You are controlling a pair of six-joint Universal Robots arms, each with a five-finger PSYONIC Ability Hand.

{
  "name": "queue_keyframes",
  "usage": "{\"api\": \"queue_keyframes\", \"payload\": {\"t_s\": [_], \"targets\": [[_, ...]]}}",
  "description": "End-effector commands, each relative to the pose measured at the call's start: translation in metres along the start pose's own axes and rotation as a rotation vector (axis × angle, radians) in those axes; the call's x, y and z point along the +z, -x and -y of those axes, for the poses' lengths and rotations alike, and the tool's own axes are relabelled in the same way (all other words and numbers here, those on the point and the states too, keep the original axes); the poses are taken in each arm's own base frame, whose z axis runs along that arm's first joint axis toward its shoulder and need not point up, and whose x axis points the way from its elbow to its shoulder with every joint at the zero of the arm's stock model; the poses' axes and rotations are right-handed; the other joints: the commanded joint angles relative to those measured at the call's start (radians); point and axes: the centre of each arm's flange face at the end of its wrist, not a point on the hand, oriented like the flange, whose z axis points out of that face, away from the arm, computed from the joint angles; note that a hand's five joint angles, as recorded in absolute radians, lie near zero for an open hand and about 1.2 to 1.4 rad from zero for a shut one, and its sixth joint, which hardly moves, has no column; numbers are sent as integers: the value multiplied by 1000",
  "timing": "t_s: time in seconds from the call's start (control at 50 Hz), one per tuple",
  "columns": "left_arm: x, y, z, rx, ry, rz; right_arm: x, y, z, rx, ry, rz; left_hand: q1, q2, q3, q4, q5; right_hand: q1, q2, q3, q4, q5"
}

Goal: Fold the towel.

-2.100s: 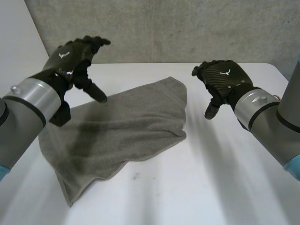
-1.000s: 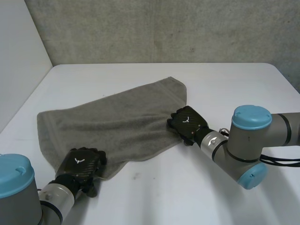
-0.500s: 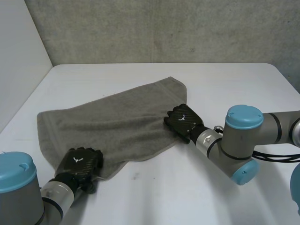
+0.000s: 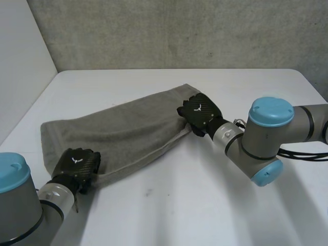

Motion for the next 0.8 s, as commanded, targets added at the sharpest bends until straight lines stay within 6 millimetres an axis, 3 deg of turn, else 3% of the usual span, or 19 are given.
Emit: {"api": "queue_keyframes", "payload": {"t_s": [0.02, 0.2, 0.28, 0.3, 0.32, 0.34, 0.36, 0.38, 0.4, 0.42, 0.44, 0.46, 0.48, 0.56, 0.58, 0.66, 0.76, 0.78, 0.8], "targets": [[1, 1, 6, -2, -18, 4, -1, 1, 0, 17, 3, 3, 210, 182, 182, 181, 198, 53, 73, 58, 63, 479], [-1, 7, 14, -10, -45, 24, -9, -6, 0, 55, 54, -4, 210, 182, 182, 181, 198, 53, 73, 58, 63, 479], [-5, 14, 30, -15, -108, 46, -28, -36, 40, 135, 65, -47, 210, 182, 182, 181, 198, 53, 73, 58, 63, 479], [-9, 18, 42, -15, -158, 58, -28, -37, 40, 136, 65, -47, 210, 182, 182, 181, 198, 53, 73, 58, 63, 479], [-13, 23, 58, -17, -219, 73, -36, -53, 52, 167, 65, -79, 210, 182, 182, 181, 198, 53, 73, 58, 63, 479], [-13, 23, 58, -17, -220, 73, -45, -71, 66, 189, 57, -114, 210, 182, 182, 181, 198, 53, 73, 58, 63, 479], [-20, 28, 75, -22, -287, 93, -46, -71, 66, 190, 57, -114, 210, 182, 182, 181, 198, 53, 73, 58, 63, 479], [-20, 28, 75, -22, -287, 93, -57, -85, 83, 201, 46, -140, 210, 182, 182, 181, 198, 53, 73, 58, 63, 479], [-27, 34, 94, -25, -360, 116, -71, -98, 102, 202, 29, -168, 210, 182, 182, 181, 198, 53, 73, 58, 63, 479], [-36, 40, 114, -29, -434, 137, -71, -98, 103, 202, 29, -168, 210, 182, 182, 181, 198, 53, 73, 58, 63, 479], [-36, 40, 114, -29, -434, 138, -85, -109, 123, 194, 12, -193, 210, 182, 182, 181, 198, 53, 73, 58, 63, 479], [-46, 43, 131, -31, -499, 148, -85, -109, 123, 194, 11, -193, 210, 182, 182, 181, 198, 53, 73, 58, 63, 479], [-55, 47, 145, -34, -550, 157, -99, -117, 140, 186, 6, -213, 210, 182, 182, 181, 198, 53, 73, 58, 63, 479], [-69, 52, 167, -41, -604, 164, -138, -140, 177, 177, 17, -284, 210, 182, 182, 181, 198, 53, 73, 58, 63, 479], [-74, 52, 173, -49, -607, 153, -138, -140, 177, 177, 17, -284, 210, 182, 182, 181, 198, 53, 73, 58, 63, 479], [-78, 48, 179, -68, -587, 111, -166, -144, 203, 166, 27, -293, 210, 182, 182, 181, 198, 53, 73, 58, 63, 479], [-78, 43, 174, -91, -534, 53, -170, -133, 201, 187, 74, -241, 210, 182, 182, 181, 198, 53, 73, 58, 63, 479], [-69, 42, 168, -92, -500, 46, -167, -128, 193, 204, 99, -222, 210, 182, 182, 181, 198, -219, -199, -214, -209, 207], [-58, 39, 159, -94, -455, 34, -167, -128, 193, 204, 99, -221, 210, 182, 182, 181, 198, -222, -201, -216, -212, 204]]}}
